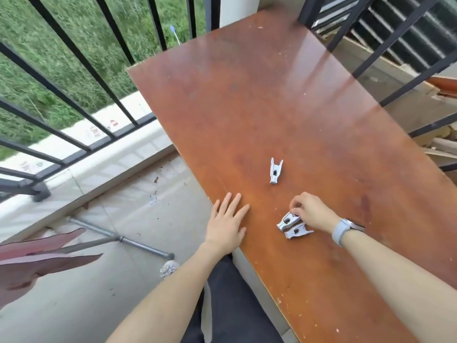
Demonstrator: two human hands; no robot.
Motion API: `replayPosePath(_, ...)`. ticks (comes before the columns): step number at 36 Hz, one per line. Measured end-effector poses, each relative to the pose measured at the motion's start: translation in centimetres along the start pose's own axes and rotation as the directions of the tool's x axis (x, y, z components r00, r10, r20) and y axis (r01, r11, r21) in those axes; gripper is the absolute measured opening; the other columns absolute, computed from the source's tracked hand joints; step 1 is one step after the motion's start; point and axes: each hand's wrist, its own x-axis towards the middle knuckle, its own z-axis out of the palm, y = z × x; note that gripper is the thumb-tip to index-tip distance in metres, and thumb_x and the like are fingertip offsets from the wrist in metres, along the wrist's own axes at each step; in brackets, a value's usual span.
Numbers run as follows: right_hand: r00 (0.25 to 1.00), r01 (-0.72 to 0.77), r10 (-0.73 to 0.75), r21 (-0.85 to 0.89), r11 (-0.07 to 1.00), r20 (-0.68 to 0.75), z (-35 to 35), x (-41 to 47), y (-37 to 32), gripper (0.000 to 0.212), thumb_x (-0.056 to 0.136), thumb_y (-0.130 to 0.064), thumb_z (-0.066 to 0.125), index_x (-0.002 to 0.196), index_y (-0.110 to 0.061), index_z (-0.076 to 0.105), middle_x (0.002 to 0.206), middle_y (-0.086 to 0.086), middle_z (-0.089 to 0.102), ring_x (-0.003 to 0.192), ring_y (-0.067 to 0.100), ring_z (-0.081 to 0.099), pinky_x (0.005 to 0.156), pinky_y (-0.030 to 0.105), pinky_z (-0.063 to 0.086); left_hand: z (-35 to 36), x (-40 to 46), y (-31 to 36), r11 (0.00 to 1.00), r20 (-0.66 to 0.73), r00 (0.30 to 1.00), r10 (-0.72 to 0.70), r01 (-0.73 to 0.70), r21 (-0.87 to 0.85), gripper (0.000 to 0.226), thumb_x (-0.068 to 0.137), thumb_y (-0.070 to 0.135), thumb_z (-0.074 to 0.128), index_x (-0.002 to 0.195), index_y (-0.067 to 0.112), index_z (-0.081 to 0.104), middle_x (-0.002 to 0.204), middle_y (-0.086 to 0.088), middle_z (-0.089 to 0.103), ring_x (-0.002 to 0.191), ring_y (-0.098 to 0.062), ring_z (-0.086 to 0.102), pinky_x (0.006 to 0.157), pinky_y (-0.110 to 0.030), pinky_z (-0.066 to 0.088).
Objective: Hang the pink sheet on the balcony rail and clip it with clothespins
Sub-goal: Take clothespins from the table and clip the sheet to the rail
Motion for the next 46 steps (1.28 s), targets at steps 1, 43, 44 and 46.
replayPosePath(1,1.0,0.028,-0.028,0.023,0.999,-0.007,-0.1,-0.2,-0.4,0.012,0.087,-0.012,0.054,0.077,-0.017,0.06,0.091,0.003,0.05,0.087,0.021,0.054,0.078,0.027,0.038,-0.3,-0.1,0.0,0.997,-0.019,1.0,-0.016,0.014,-0.08,0.052,0.094,0.037,0.042,0.143,0.025,0.027,0.156,0.0,0.008,0.143,-0.021,-0.001,0.116,-0.039,-0.002)
replayPosePath(43,0.727,0.635,-0.686,0.389,0.667,-0.01,15.1,-2.1,-46.2,0.016,0.082,-0.03,0.06,0.098,-0.026,0.056,0.098,0.009,0.06,0.083,0.024,0.063,0.082,0.043,0.051,-23.8,-24.2,-27.3,0.092,-0.028,-0.65,-0.76,-0.065,-0.994,0.069,0.064,0.05,0.073,0.108,0.009,0.039,0.116,-0.011,0.041,0.113,-0.03,0.037,0.087,-0.041,0.031)
replayPosePath(44,0.731,0.631,-0.682,0.395,0.668,-0.014,14.9,-2.0,-46.1,0.019,0.08,-0.033,0.06,0.098,-0.027,0.056,0.098,0.008,0.06,0.083,0.024,0.063,0.081,0.044,0.052,-23.9,-24.3,-27.5,0.079,-0.005,-0.679,-0.735,-0.079,-0.994,0.06,0.07,0.046,0.069,0.108,0.008,0.041,0.116,-0.012,0.043,0.113,-0.031,0.037,0.085,-0.042,0.032)
replayPosePath(46,0.737,0.623,-0.676,0.408,0.667,-0.019,14.6,-1.6,-45.9,0.027,0.077,-0.035,0.06,0.103,-0.026,0.057,0.1,0.007,0.061,0.085,0.021,0.063,0.082,0.045,0.052,-23.4,-24.8,-27.9,0.079,-0.01,-0.719,-0.694,-0.062,-0.995,0.037,0.081,0.033,0.056,0.104,0.006,0.046,0.11,-0.015,0.051,0.108,-0.034,0.044,0.078,-0.039,0.034)
